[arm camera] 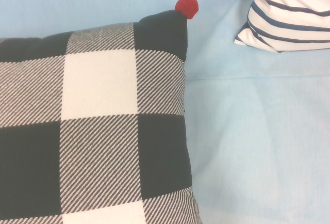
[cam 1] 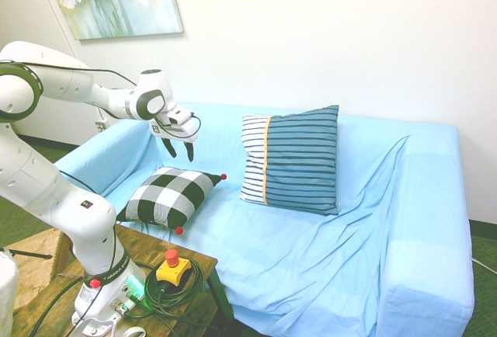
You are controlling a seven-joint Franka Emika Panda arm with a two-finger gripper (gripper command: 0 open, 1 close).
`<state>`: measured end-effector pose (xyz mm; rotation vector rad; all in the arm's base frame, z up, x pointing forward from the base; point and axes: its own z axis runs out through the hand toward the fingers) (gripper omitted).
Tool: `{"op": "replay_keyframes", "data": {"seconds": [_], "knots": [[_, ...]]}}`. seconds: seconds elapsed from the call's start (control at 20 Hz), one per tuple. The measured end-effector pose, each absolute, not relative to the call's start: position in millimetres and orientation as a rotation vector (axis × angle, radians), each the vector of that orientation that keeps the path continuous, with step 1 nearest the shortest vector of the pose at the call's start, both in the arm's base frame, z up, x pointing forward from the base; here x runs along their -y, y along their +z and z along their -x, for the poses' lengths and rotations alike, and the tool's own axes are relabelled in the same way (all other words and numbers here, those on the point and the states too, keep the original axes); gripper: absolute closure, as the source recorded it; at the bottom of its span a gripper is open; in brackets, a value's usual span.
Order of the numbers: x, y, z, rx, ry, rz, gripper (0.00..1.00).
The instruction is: Lift the pillow
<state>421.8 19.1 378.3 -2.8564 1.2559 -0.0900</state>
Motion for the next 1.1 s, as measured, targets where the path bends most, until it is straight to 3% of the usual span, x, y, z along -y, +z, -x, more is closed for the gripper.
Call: {"op": "replay_keyframes", "data": {"seconds": [0.3, 0.7, 1.1], "knots": [[-36.8, 370.0, -414.3, -1.212, -0.057, 2.884, 0.00], [-158.3, 320.5, -346.0, -1.012, 0.019, 3.001, 0.00], [-209.4, 223.3, -314.3, -1.040, 0.038, 3.042, 0.00]]}}
